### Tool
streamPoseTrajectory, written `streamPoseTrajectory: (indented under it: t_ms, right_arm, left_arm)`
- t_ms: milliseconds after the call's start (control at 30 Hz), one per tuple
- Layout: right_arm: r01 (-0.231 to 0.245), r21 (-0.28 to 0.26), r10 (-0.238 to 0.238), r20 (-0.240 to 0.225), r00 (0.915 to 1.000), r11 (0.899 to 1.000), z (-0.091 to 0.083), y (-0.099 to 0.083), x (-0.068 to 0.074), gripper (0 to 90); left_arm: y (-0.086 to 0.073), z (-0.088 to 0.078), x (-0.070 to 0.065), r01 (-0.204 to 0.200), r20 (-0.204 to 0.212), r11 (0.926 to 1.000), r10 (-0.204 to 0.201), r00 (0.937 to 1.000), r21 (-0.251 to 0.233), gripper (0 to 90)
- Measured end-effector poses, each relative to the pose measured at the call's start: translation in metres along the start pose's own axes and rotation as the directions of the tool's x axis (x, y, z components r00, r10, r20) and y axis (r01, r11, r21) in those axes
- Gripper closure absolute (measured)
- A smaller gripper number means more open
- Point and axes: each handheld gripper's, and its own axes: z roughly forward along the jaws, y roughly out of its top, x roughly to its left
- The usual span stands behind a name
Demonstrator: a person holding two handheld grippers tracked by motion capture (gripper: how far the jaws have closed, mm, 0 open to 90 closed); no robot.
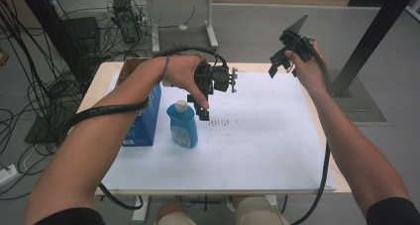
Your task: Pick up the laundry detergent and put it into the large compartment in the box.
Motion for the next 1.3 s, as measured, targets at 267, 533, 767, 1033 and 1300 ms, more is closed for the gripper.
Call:
streamPoseTrajectory:
  t_ms: [267,533,767,1033,1300]
  right_arm:
    - [-0.003,0.002,0.003,0.0,1.0,1.0,0.001,0.001,0.0,8.6]
    - [0.002,0.007,-0.002,0.005,1.0,1.0,0.002,0.003,0.003,8.6]
    - [-0.001,0.009,0.001,0.012,0.9999,1.0,0.002,0.002,0.004,8.6]
    - [-0.005,0.013,0.005,0.019,0.9998,1.0,0.003,0.003,0.006,8.6]
    - [-0.006,0.018,0.005,0.029,0.9996,1.0,0.004,0.003,0.009,8.6]
  left_arm:
    - [0.0,0.0,0.001,0.0,0.0,1.0,0.0,1.0,0.004,10.6]
    - [-0.003,-0.001,0.0,0.004,0.002,1.0,-0.004,1.0,0.004,10.6]
    - [-0.009,0.0,0.001,0.008,0.01,1.0,-0.008,0.9999,0.001,10.6]
    - [-0.014,-0.001,0.001,0.011,0.008,0.9999,-0.011,0.9999,0.006,10.4]
    - [-0.023,-0.003,0.0,0.025,0.001,0.9997,-0.025,0.9997,0.007,9.9]
